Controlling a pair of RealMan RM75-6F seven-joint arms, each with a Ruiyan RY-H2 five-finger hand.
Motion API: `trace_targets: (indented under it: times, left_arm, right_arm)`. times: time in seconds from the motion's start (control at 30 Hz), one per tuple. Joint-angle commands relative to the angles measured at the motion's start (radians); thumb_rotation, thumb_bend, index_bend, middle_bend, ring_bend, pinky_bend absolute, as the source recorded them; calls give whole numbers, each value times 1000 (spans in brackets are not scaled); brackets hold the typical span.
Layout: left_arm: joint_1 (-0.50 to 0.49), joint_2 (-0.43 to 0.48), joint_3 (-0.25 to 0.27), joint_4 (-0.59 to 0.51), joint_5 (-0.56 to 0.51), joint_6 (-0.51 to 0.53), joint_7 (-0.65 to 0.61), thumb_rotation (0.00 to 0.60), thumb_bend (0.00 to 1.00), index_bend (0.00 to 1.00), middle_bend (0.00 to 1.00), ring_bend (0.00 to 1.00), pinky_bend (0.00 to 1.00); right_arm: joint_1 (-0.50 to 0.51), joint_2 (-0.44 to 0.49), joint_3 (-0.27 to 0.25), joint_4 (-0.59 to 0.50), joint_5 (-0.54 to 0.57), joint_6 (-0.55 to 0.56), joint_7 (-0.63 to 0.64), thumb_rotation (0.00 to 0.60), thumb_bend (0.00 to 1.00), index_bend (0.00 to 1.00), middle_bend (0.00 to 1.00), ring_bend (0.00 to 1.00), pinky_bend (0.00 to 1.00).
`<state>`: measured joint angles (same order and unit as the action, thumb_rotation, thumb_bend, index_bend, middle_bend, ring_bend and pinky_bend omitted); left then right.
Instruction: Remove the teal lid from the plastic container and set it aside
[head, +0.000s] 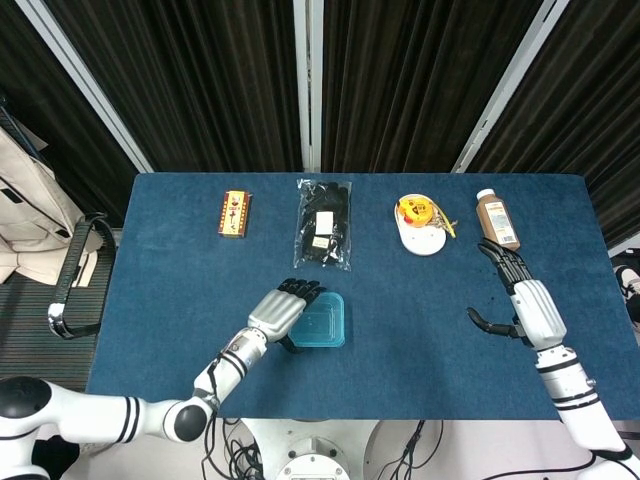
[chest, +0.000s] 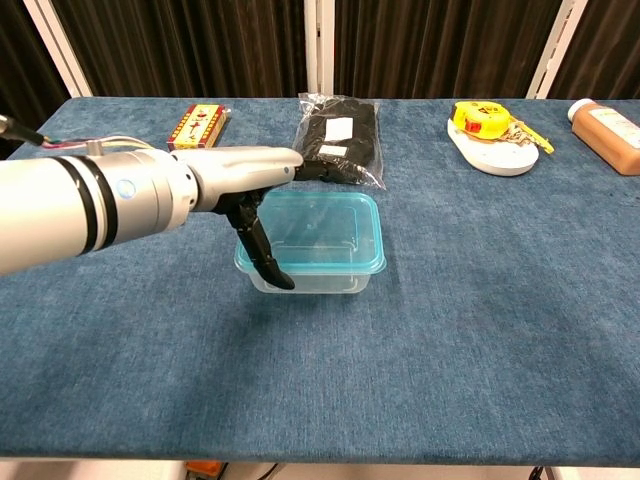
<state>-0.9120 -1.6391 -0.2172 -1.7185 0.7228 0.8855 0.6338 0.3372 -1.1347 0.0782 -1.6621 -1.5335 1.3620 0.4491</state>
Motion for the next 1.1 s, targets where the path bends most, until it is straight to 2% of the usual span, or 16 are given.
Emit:
trace_targets:
  times: [0.03,0.43,0.5,0.57,0.63,0.7,1.0,1.1]
  left_arm:
    - [-22,21,0,-6,-46,-3,-5,600,0,0,0,0,0]
    - [-97,58,7,11,-159,-68,-51,600,0,0,0,0,0]
    - [-112,53,7,28,-174,-68,-58,600,0,36,28,13,16]
    - [-122,48,7,38,-184,-58,-61,600,0,118,108,79,75]
    - [-130,40,5,47,-193,-52,-73,600,0,194,189,160,164]
    - [-136,34,5,53,-193,-52,-86,600,0,224,221,182,206]
    - [-162,12,5,61,-182,-45,-120,600,0,253,251,203,215]
    - [-166,6,6,69,-177,-41,-133,600,0,253,251,203,215]
  right_arm:
    - [-2,0,1,1,-2,0,3,600,204,0,0,0,0]
    - [-4,-35,-21,21,-48,-11,15,600,210,0,0,0,0]
    - [0,-52,-31,29,-73,-13,14,600,231,0,0,0,0]
    - [7,-75,-36,40,-96,-12,15,600,264,0,0,0,0]
    - [22,-115,-38,63,-119,-19,12,600,280,0,0,0,0]
    - [45,-168,-31,88,-135,-31,-3,600,280,0,0,0,0]
    - [142,-403,-1,212,-157,-103,-139,600,263,0,0,0,0]
    - [155,-450,-3,244,-159,-109,-191,600,198,0,0,0,0]
